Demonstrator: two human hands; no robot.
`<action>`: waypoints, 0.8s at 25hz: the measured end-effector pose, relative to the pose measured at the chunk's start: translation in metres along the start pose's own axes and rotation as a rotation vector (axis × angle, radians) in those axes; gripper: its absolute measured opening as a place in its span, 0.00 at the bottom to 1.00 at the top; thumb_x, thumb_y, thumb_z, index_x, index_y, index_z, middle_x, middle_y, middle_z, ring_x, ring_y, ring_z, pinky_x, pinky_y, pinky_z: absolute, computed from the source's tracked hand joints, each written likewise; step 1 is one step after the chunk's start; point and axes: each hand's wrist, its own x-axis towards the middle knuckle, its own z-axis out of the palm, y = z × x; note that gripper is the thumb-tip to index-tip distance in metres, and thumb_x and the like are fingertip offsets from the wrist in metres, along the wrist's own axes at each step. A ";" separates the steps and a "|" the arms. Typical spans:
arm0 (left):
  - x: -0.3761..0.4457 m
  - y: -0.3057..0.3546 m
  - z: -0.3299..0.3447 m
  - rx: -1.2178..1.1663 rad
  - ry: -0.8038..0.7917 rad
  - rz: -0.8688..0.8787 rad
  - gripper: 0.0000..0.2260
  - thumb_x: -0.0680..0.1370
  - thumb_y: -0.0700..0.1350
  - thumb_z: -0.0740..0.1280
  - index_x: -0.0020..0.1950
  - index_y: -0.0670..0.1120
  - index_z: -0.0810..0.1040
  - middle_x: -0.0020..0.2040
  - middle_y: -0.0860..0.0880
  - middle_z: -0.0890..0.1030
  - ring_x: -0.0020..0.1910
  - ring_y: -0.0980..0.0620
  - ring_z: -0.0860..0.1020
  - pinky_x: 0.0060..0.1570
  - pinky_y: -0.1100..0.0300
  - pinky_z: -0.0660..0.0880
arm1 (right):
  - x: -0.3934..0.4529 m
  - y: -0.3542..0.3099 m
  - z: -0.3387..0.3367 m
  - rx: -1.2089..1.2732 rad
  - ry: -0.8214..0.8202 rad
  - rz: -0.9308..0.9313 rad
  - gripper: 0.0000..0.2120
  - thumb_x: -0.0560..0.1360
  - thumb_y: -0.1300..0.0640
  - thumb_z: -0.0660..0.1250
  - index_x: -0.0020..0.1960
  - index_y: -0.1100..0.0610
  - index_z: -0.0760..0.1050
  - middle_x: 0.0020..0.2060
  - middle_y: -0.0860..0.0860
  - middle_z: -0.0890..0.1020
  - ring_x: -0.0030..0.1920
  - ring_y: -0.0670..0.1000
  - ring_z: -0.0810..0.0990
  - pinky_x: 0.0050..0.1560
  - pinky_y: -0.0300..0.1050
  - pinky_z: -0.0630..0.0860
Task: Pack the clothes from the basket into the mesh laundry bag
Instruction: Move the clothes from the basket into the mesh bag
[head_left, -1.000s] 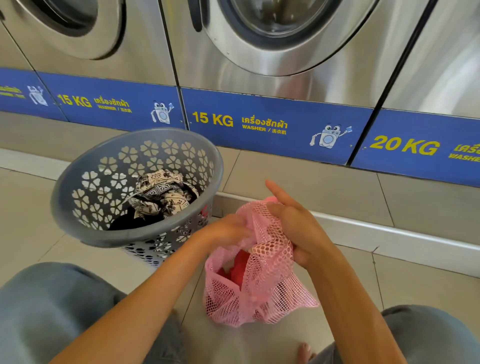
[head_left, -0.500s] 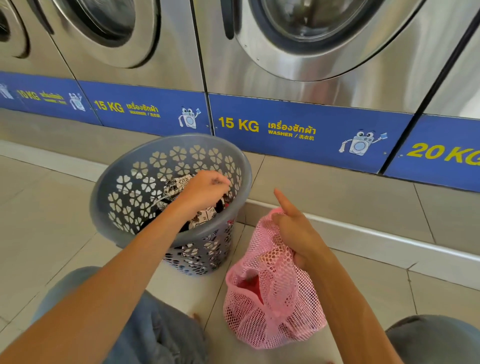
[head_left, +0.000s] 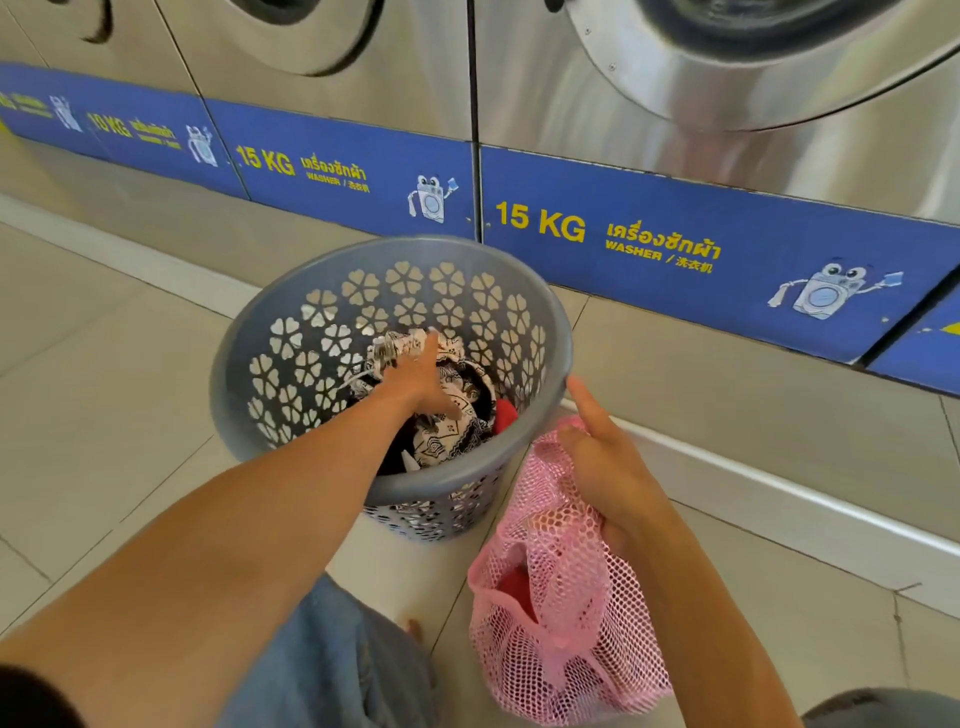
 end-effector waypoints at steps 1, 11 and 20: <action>0.004 -0.003 0.004 -0.036 -0.038 -0.008 0.60 0.68 0.50 0.80 0.80 0.54 0.34 0.80 0.37 0.56 0.77 0.35 0.60 0.72 0.41 0.62 | 0.002 0.000 0.001 -0.003 -0.005 -0.002 0.27 0.84 0.57 0.54 0.75 0.30 0.59 0.60 0.45 0.75 0.55 0.49 0.77 0.64 0.60 0.75; 0.007 0.002 0.025 0.410 -0.069 0.005 0.41 0.66 0.63 0.77 0.72 0.47 0.69 0.73 0.40 0.66 0.72 0.37 0.64 0.69 0.40 0.66 | -0.016 -0.007 -0.003 0.011 -0.011 0.011 0.26 0.84 0.56 0.55 0.73 0.29 0.61 0.67 0.46 0.73 0.58 0.50 0.76 0.65 0.60 0.75; 0.025 0.011 0.029 0.672 -0.164 0.007 0.59 0.63 0.64 0.78 0.78 0.64 0.36 0.79 0.42 0.29 0.75 0.29 0.32 0.65 0.19 0.47 | -0.020 -0.004 -0.004 0.048 0.030 0.066 0.24 0.84 0.53 0.55 0.73 0.28 0.60 0.76 0.47 0.66 0.66 0.57 0.75 0.63 0.62 0.76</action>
